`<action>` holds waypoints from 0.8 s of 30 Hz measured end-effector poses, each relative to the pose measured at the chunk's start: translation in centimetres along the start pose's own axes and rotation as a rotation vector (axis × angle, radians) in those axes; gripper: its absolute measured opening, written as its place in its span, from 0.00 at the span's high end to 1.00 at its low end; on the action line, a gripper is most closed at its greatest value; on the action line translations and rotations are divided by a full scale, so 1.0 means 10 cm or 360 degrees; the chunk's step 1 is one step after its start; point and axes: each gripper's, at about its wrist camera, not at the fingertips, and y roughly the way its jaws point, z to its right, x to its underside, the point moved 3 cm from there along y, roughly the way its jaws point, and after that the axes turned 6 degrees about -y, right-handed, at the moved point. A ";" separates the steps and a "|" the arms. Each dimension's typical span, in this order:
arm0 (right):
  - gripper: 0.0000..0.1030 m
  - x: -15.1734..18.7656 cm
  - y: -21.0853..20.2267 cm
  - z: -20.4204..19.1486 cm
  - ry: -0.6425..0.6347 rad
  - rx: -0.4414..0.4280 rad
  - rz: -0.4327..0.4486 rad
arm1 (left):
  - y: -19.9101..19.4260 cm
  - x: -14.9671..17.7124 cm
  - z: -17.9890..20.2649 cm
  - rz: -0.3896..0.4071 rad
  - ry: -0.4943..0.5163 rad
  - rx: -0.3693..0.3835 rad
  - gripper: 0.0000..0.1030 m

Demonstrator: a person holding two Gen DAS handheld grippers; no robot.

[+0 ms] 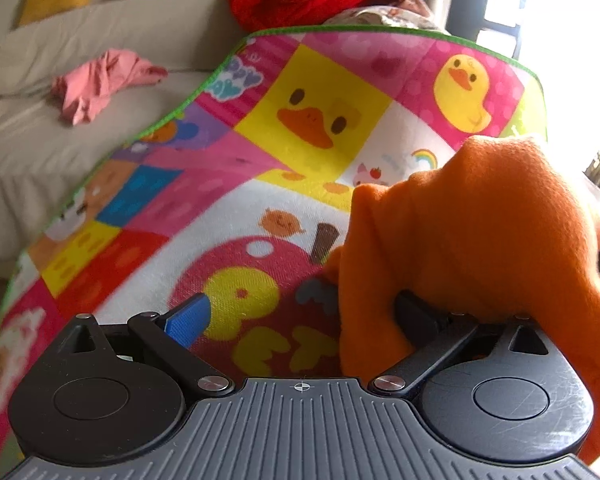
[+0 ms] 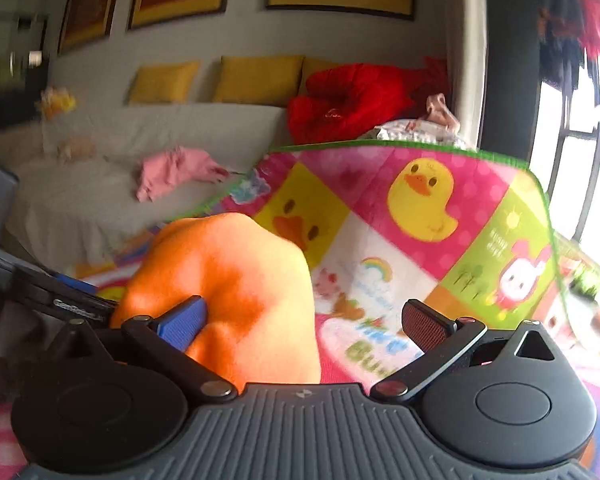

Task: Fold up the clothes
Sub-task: 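Set the rolled orange bundle down on the mat and open both tools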

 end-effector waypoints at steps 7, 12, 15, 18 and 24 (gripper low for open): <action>0.00 -0.06 -0.16 0.07 0.0031 -0.0036 0.0033 | -0.36 -0.02 -0.14 0.0066 -0.0024 0.0040 0.03; 0.00 0.09 -0.42 0.21 0.0160 -0.0079 0.0074 | -0.55 0.10 -0.14 0.0053 0.0008 0.0089 0.03; 0.00 0.21 -0.58 0.28 0.0244 -0.0111 0.0098 | -0.52 0.16 -0.10 0.0036 0.0041 0.0081 0.03; 0.00 0.30 -0.51 0.25 0.0213 -0.0085 -0.0003 | -0.38 0.19 -0.06 -0.0002 0.0049 0.0040 0.02; 0.00 0.28 -0.29 0.17 0.0152 -0.0045 -0.0051 | -0.30 0.23 -0.04 0.0015 -0.0018 -0.0012 0.02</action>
